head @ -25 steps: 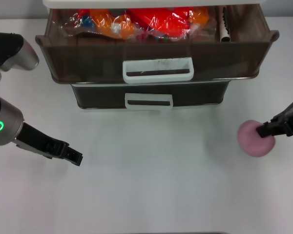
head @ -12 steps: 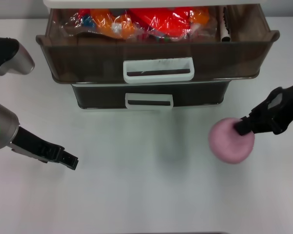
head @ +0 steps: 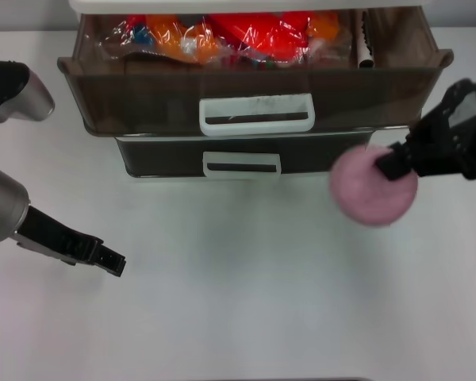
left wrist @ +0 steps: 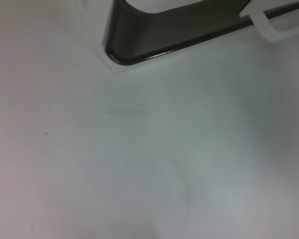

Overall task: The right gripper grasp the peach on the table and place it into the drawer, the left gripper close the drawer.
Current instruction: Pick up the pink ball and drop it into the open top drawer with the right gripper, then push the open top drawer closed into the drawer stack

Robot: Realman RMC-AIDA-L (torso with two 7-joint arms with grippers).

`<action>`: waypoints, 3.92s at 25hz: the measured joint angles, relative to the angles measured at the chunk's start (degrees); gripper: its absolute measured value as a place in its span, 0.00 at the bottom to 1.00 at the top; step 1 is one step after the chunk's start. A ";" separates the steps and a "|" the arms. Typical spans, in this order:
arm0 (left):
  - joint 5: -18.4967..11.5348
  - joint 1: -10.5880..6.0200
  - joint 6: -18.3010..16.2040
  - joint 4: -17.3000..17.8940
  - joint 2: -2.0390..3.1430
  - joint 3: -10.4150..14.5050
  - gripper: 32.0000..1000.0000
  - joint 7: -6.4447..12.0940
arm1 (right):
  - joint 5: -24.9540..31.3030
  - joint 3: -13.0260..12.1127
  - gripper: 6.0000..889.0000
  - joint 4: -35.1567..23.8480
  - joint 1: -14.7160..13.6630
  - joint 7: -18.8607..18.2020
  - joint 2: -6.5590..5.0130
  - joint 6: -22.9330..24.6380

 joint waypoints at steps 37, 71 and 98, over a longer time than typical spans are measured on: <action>-0.22 -1.16 0.16 -0.03 0.00 -0.47 0.79 0.00 | -21.75 8.54 0.02 17.30 22.98 -4.94 0.87 -0.54; -0.33 -1.76 0.08 -0.10 -0.09 -0.37 0.79 0.18 | -26.06 9.46 0.02 20.34 24.54 -7.31 1.07 -1.24; -0.33 -1.71 0.02 -0.38 0.00 -0.48 0.79 0.17 | -18.35 8.80 0.54 20.85 25.24 -8.94 0.81 -0.30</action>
